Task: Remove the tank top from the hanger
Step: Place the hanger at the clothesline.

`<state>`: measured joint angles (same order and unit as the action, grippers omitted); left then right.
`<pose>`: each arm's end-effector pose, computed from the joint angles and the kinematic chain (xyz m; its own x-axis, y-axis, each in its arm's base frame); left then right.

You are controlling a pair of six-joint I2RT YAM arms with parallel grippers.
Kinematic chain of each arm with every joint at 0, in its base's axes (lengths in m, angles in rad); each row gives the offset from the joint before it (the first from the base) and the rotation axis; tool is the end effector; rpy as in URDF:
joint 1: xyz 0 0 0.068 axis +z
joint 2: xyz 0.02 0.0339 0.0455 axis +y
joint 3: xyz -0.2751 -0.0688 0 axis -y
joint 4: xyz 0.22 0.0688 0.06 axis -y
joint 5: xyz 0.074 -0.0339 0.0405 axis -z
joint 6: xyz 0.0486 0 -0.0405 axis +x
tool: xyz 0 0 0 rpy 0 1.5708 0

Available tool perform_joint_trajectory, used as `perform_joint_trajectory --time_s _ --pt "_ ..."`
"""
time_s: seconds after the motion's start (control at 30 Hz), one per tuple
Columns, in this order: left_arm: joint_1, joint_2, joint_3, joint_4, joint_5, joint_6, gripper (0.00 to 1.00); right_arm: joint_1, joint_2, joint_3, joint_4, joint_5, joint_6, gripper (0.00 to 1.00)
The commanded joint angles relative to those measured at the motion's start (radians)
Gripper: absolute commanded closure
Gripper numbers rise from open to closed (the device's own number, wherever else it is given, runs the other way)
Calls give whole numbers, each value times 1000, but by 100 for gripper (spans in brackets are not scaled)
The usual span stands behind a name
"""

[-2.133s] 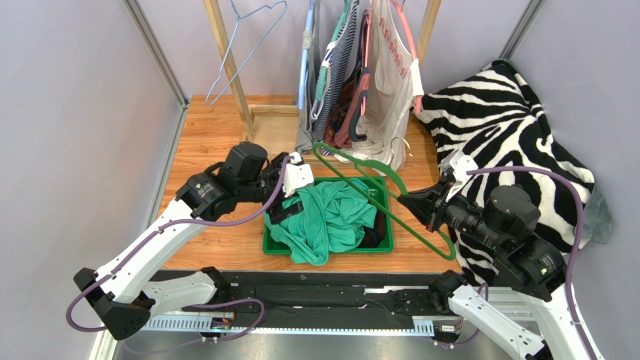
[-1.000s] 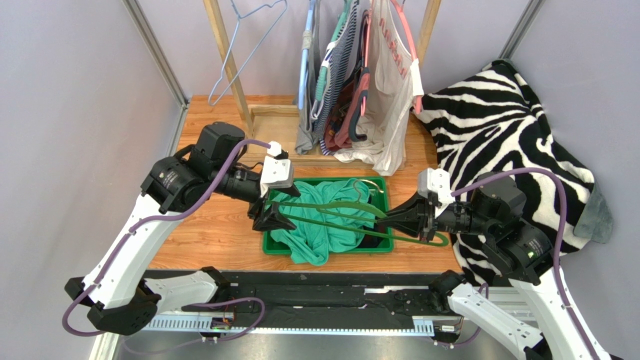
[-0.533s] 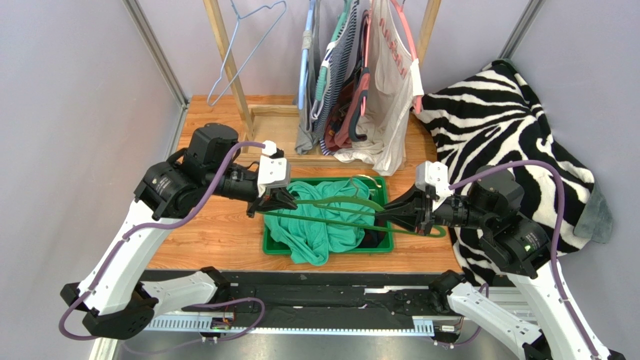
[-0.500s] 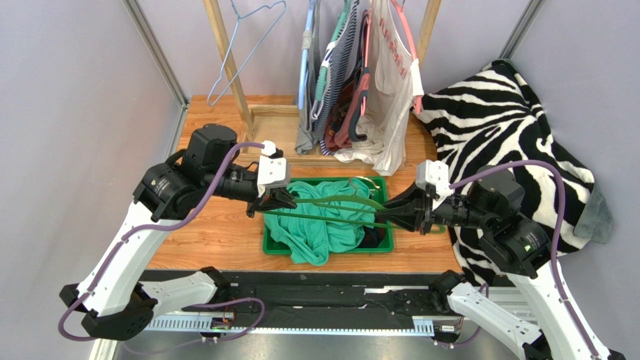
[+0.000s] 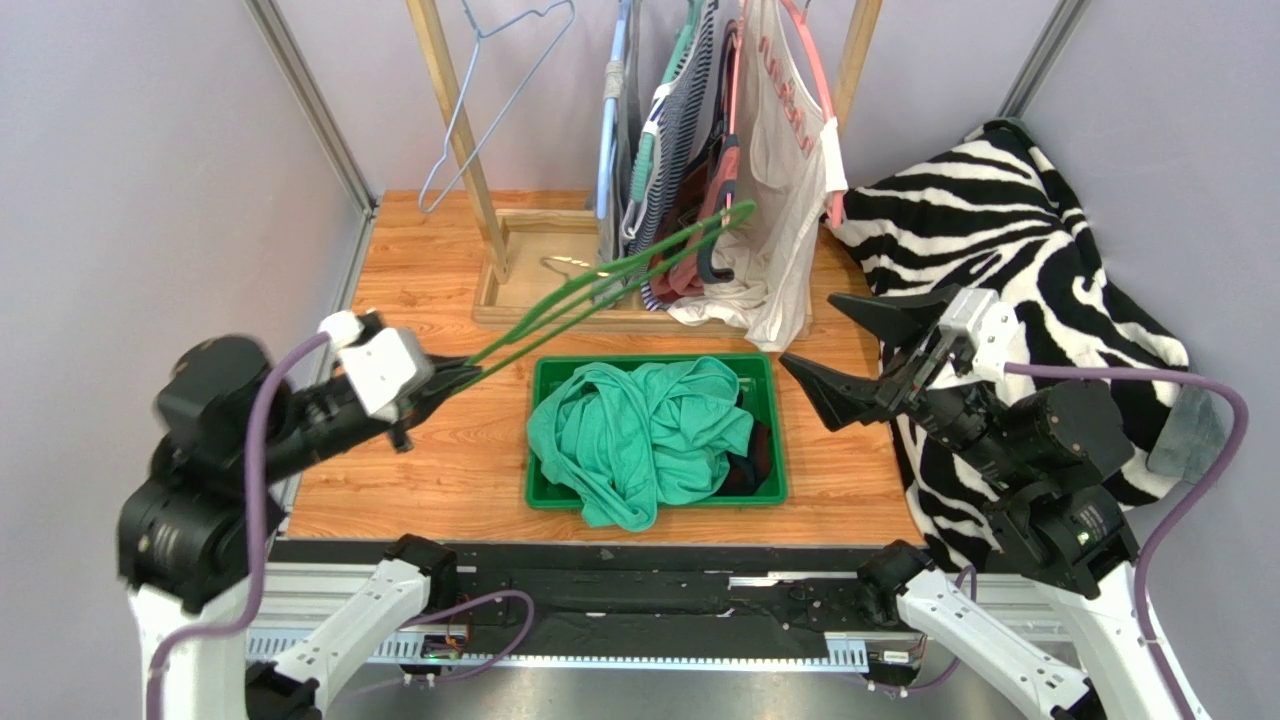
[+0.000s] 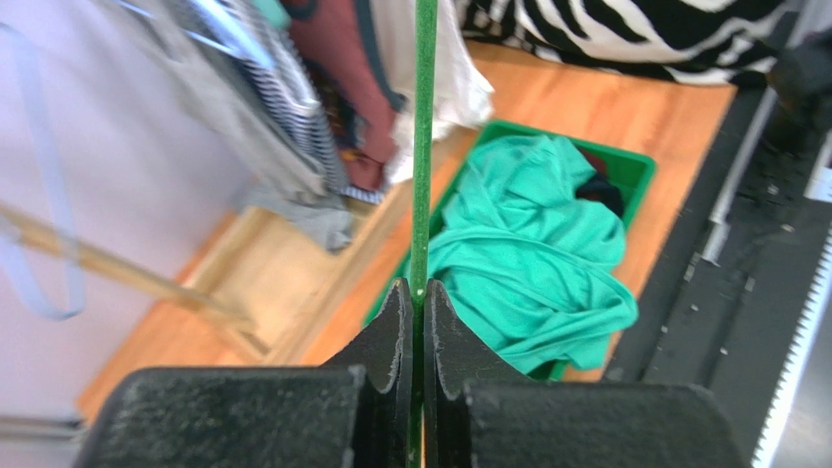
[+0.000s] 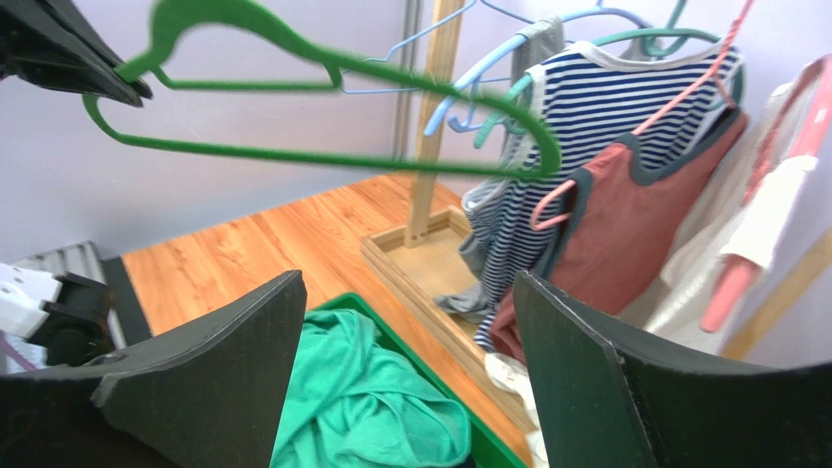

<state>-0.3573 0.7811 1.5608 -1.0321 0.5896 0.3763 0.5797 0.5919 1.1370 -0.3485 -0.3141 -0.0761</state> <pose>0.0371 -0.0427 0.4760 0.0746 0.2982 -0.9516 0.8254 0.5170 0.2267 0.0475 0.0491 0.4558 0.2218 0.0588 -0.9733 -0.7598 0.6360 -0.1347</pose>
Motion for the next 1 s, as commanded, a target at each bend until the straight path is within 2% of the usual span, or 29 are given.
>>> perform_joint_trajectory --time_s 0.0,0.03,0.07,0.1,0.17,0.23,0.3,0.33,0.37,0.4,0.43,0.47,0.5,0.57,0.7,0.8,0.83,0.9,0.97 --pt "52 -75 88 -14 -8 1 100 5 48 -49 63 -125 133 19" --pt "63 -82 114 -17 -8 4 100 2 84 -90 89 -190 156 22" --pt "67 -86 129 -20 -8 3 100 6 110 -112 106 -254 208 31" --pt "70 -85 145 -10 -10 -10 100 31 137 -131 124 -334 222 35" --pt "78 -74 191 18 -22 -31 100 92 237 -163 134 -346 195 43" --pt "80 -57 238 76 -60 -91 100 228 314 -172 138 -266 141 45" --pt "81 -25 278 150 -150 -160 100 335 452 -155 134 -197 95 42" --pt "81 -8 297 168 -195 -180 100 354 497 -145 125 -178 87 40" --pt "83 29 315 184 -247 -195 100 370 546 -126 121 -165 82 34" --pt "83 46 337 199 -346 -204 100 394 613 -125 124 -134 79 31" --pt "83 61 341 208 -391 -205 100 405 644 -126 137 -105 79 28" --pt "81 84 341 216 -431 -201 100 417 667 -128 140 -70 47 21" --pt "81 96 340 213 -492 -204 100 446 709 -131 138 25 36 19" --pt "83 127 331 202 -522 -211 100 468 735 -140 151 123 15 13" --pt "83 213 335 123 -571 -249 100 548 784 -163 175 395 -39 11" --pt "81 271 328 116 -617 -261 100 600 821 -181 192 505 -80 11" --pt "83 283 326 118 -626 -263 100 608 832 -193 203 520 -83 12" --pt "83 326 344 121 -643 -264 100 615 862 -200 209 534 -70 20" --pt "83 395 378 87 -646 -283 100 615 891 -203 210 529 -60 37"
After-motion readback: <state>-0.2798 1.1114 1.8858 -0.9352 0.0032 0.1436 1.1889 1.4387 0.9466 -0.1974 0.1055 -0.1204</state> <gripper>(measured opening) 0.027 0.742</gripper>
